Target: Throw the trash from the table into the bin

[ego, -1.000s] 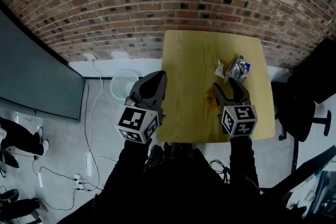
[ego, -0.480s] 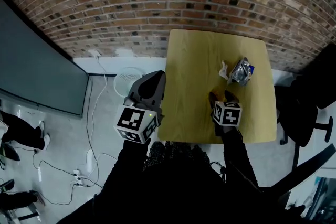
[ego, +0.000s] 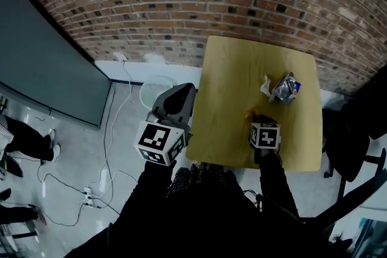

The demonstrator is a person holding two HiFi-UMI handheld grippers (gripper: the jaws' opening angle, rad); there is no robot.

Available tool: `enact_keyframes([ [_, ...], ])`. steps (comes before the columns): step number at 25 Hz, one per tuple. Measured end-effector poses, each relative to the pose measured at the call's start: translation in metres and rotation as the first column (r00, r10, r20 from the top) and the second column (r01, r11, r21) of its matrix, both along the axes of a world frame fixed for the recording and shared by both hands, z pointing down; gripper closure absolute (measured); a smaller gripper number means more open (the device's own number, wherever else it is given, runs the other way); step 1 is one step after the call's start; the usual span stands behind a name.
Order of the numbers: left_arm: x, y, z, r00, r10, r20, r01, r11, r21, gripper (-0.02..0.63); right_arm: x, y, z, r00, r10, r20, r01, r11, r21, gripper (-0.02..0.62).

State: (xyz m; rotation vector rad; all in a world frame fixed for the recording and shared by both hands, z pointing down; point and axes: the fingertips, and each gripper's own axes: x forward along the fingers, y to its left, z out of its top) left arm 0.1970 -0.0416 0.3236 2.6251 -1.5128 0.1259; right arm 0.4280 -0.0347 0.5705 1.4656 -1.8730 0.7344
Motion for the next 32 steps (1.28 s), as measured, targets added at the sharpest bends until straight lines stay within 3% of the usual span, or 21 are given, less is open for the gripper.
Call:
enact_keyframes([
  [2,-0.001,0.004,-0.003,1.0,-0.009,0.005,0.009,1.0,0.005,0.598,0.0,0.002,-0.002,1.0,0.002,0.02,-0.002,1.0,0.005,0.568],
  [4,-0.003,0.009,-0.005,1.0,-0.019,0.011,0.018,1.0,0.01,0.598,0.0,0.002,-0.004,1.0,-0.014,0.024,0.013,1.0,0.025,0.577],
  [12,-0.018,0.037,-0.009,0.995,-0.098,0.017,0.098,0.995,0.017,0.598,-0.03,0.001,-0.046,0.989,-0.15,0.01,0.146,0.975,0.165,0.581],
  [17,-0.028,0.061,-0.004,0.989,-0.14,0.039,0.139,0.99,0.013,0.598,-0.051,0.003,-0.058,0.978,-0.198,0.065,0.183,0.964,0.191,0.581],
  [26,-0.084,0.072,-0.003,0.971,-0.239,0.012,0.238,0.971,0.037,0.598,-0.104,-0.006,-0.081,0.96,-0.266,0.081,0.238,0.936,0.259,0.581],
  [32,-0.144,0.063,-0.003,0.97,-0.241,-0.024,0.242,0.97,0.035,0.598,-0.162,-0.016,-0.097,0.961,-0.272,0.05,0.248,0.926,0.286,0.581],
])
